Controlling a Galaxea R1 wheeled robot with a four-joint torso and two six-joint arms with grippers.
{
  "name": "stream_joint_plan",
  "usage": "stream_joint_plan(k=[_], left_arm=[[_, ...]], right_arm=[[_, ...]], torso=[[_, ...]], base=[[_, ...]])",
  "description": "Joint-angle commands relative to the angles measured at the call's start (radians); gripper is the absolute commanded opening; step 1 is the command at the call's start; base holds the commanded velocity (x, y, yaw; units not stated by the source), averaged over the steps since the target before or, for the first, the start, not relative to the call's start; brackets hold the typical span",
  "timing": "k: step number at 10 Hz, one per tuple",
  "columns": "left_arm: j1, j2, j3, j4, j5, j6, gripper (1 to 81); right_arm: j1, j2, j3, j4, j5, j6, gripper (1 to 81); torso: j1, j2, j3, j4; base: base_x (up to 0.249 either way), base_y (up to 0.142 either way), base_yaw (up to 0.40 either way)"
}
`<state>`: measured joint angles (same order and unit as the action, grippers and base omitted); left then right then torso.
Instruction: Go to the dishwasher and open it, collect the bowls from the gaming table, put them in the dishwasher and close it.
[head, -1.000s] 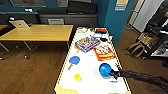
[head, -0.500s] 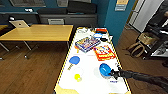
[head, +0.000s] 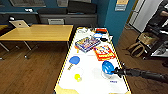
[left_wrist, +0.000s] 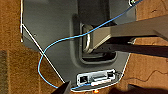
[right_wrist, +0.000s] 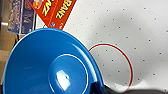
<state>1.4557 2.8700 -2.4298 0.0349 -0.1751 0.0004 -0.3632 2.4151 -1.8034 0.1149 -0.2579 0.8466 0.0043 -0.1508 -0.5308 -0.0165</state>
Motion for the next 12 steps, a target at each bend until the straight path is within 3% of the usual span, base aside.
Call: stream_joint_plan(k=[1, 3, 5, 6, 9, 12], left_arm=[[0.009, -0.044, 0.073, 0.016, -0.011, 0.004, 81.1], [0.001, -0.168, 0.294, 0.033, -0.014, 0.006, 81.1], [-0.013, -0.26, 0.411, 0.033, -0.076, 0.003, 81.1], [-0.024, -0.315, 0.466, 0.031, -0.09, 0.001, 81.1], [-0.064, -0.455, 0.628, 0.031, -0.092, 0.001, 81.1], [-0.111, -0.569, 0.764, 0.031, -0.092, 0.001, 81.1]], right_arm=[[0.057, -0.336, 0.314, -0.047, -0.026, 0.005, 1.0], [-0.016, -0.492, 0.425, -0.1, -0.018, 0.005, 1.0], [-0.118, -0.565, 0.48, -0.147, -0.008, 0.0, 1.0], [-0.184, -0.587, 0.485, -0.182, 0.04, -0.001, 1.0], [-0.342, -0.589, 0.44, -0.189, 0.135, -0.007, 1.0], [-0.489, -0.575, 0.395, -0.247, 0.215, -0.021, 1.0]], torso=[[0.0, 0.0, 0.0, 0.0], [0.0, 0.0, 0.0, 0.0], [0.0, 0.0, 0.0, 0.0], [0.0, 0.0, 0.0, 0.0], [0.0, 0.0, 0.0, 0.0], [0.0, 0.0, 0.0, 0.0]], base=[[0.0, 0.0, 0.0], [0.0, 0.0, 0.0], [0.0, 0.0, 0.0], [0.0, 0.0, 0.0], [0.0, 0.0, 0.0], [0.0, 0.0, 0.0]])
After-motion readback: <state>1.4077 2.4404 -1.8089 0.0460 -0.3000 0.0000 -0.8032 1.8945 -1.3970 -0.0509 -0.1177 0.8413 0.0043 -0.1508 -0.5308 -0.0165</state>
